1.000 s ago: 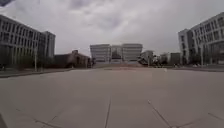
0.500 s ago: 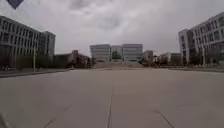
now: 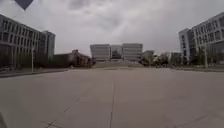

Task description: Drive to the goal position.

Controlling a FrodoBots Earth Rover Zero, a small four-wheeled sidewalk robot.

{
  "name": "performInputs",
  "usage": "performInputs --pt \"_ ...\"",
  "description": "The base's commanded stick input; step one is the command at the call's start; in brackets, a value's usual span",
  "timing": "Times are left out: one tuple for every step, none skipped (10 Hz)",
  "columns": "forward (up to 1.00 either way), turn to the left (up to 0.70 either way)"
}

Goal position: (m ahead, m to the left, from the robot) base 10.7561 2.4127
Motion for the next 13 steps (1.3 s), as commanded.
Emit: performInputs --pt "0.7 -0.01" --pt "0.7 -0.01" --pt "0.7 -0.01" --pt "0.7 -0.01" --pt "0.7 -0.01" --pt "0.7 -0.01" --pt "0.7 -0.01" --pt "0.7 -0.01" --pt "0.7 -0.01" --pt "0.7 -0.01" --pt "0.7 -0.01" --pt "0.7 -0.01" --pt "0.7 -0.01"
